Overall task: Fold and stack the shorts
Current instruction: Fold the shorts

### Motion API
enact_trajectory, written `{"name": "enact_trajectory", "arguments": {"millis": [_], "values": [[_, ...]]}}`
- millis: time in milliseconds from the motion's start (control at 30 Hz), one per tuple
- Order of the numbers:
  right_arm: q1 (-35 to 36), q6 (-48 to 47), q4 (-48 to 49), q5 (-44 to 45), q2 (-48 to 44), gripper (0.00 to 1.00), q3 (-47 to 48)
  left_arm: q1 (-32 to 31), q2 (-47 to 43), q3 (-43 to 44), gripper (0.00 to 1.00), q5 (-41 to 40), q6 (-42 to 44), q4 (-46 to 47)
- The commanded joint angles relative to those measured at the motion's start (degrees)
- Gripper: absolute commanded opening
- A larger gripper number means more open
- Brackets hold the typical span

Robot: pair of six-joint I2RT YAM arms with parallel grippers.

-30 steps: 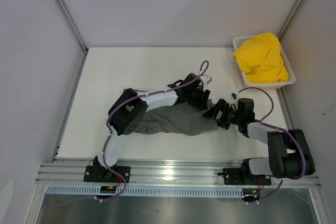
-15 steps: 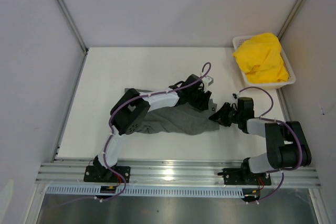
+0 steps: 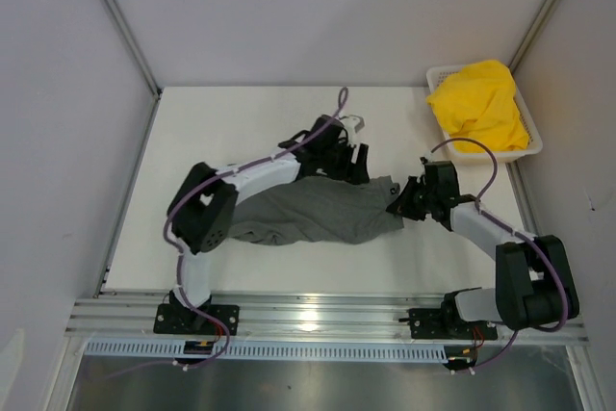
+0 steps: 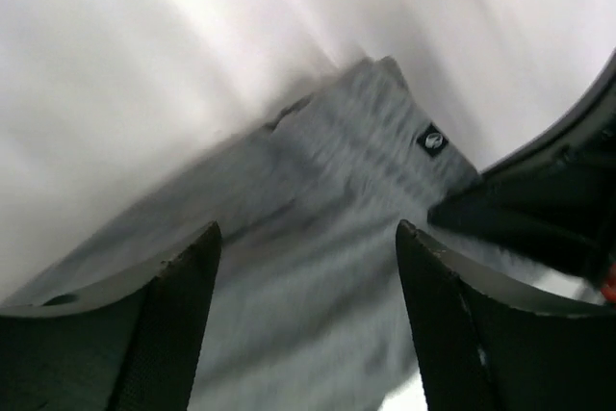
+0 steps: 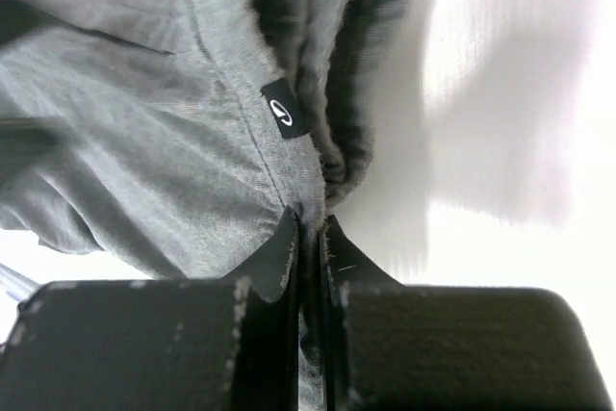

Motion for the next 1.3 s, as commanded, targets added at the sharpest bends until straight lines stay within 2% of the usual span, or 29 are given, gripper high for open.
{"name": "enact_trajectory", "arguments": {"millis": [0, 33, 200, 433, 500, 800, 1000, 1167, 1267], "values": [[0.2, -3.3, -10.1, 8.2, -4.6, 0.0, 4.7, 4.9, -14.7, -4.3, 0.77, -0.5, -5.1, 0.8], [0.2, -3.9, -12.1, 9.1, -5.8, 0.0, 5.3, 5.6, -18.8, -8.2, 0.78, -0.9, -5.4, 0.7], [0.0, -5.1, -15.2, 8.6, -7.1, 0.0, 8.8, 8.2, -28.0, -20.1, 0.78, -1.8, -6.7, 4.3], [0.1, -7.5, -19.5, 8.5, -5.9, 0.0, 14.5, 9.1, -28.2, -30.5, 0.57, 2.8, -11.2, 11.1], [0.1, -8.0, -20.4, 8.8, -6.0, 0.0, 15.9, 9.1, -27.0, -32.4, 0.57, 4.1, -12.3, 13.7], [1.3, -10.0, -25.2, 8.7, -5.4, 0.0, 22.8, 9.1, -20.2, -30.2, 0.54, 6.1, -13.0, 16.2], [3.3, -11.4, -27.3, 8.9, -5.2, 0.0, 25.6, 9.0, -12.2, -25.5, 0.5, 6.5, -15.0, 18.0], [7.3, -11.8, -27.7, 8.6, -4.6, 0.0, 28.5, 8.9, -7.2, -23.9, 0.46, 5.7, -18.4, 20.6], [10.2, -11.6, -26.8, 8.2, -3.9, 0.0, 30.2, 8.5, -5.5, -22.7, 0.45, 3.1, -19.7, 19.2]]}}
